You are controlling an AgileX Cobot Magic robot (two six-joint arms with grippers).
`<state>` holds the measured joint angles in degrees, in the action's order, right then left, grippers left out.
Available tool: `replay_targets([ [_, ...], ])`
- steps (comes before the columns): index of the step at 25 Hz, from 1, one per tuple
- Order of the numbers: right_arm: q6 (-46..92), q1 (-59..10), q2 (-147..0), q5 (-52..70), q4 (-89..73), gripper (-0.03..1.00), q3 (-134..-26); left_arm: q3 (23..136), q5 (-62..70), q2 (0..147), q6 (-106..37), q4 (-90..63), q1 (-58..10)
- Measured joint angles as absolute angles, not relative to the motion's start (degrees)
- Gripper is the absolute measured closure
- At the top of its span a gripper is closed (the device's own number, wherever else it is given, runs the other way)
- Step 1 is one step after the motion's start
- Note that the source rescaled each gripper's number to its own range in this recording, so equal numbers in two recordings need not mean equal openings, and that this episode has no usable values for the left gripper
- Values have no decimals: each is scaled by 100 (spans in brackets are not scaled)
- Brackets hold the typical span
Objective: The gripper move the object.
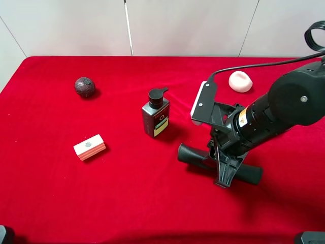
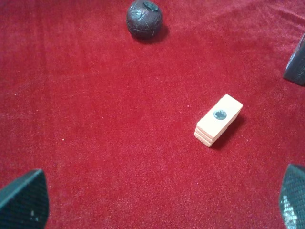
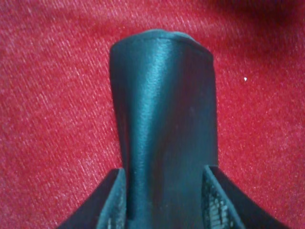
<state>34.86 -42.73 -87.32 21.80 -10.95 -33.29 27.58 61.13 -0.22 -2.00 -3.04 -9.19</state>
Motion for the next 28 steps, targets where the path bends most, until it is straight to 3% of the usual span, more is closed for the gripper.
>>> replay_targets([
  [4, 3486, -4273, -8732, 2180, -1095, 47, -3329, 2758, 6113, -22, -200, -304, -919],
  [11, 3486, -4273, -8732, 2180, -1128, 14, -3329, 2758, 6113, -22, -200, -304, -919],
  [14, 3438, -4273, -8732, 2180, -1133, 5, -3329, 2758, 6113, -22, -200, -304, -919],
  [18, 3438, -4273, -8732, 2180, -1133, -2, -3329, 2758, 6113, -22, -200, -304, -919],
  [28, 3028, -4273, -8365, 2195, -974, -3, -3329, 2758, 6113, -22, -200, -304, -919],
])
